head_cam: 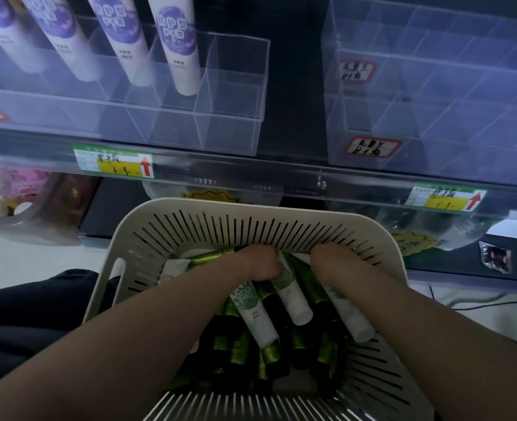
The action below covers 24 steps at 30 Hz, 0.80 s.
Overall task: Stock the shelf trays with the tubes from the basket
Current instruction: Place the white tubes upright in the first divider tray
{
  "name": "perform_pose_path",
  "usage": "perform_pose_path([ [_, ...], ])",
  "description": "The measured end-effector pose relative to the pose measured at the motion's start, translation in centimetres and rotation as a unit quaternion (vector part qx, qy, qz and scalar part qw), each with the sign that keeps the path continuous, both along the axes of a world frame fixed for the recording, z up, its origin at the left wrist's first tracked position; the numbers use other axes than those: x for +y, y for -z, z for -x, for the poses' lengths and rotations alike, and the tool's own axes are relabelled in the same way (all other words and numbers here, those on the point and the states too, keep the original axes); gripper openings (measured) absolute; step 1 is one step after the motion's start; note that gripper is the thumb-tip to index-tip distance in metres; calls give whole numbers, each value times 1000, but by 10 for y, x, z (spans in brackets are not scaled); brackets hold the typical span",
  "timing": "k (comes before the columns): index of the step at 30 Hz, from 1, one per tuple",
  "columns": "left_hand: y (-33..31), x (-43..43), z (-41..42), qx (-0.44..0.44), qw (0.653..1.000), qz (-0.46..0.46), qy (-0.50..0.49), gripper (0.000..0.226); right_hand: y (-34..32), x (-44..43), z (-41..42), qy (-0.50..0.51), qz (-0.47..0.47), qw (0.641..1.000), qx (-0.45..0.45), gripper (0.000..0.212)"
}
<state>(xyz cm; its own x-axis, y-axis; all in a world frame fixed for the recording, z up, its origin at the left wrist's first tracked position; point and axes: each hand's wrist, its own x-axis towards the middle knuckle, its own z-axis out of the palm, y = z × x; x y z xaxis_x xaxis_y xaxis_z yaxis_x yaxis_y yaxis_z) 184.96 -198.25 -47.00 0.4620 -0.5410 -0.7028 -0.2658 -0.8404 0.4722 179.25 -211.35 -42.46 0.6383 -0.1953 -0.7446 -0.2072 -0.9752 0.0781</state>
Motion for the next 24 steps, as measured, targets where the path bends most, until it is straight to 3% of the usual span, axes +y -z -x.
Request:
perform_pose_path([
  [9,-5,3,5,46,998,39,-32,29,0,-1,7,37,-2,999,-30,27],
  [14,-19,7,7,56,989,96,-100,36,-5,-3,7,91,-33,994,-60,30],
  [22,-50,20,10,93,968,162,-170,30,-19,3,13,145,-89,985,-40,36],
  [24,-57,26,11,100,966,169,-168,28,-24,4,16,159,-115,980,-42,25],
])
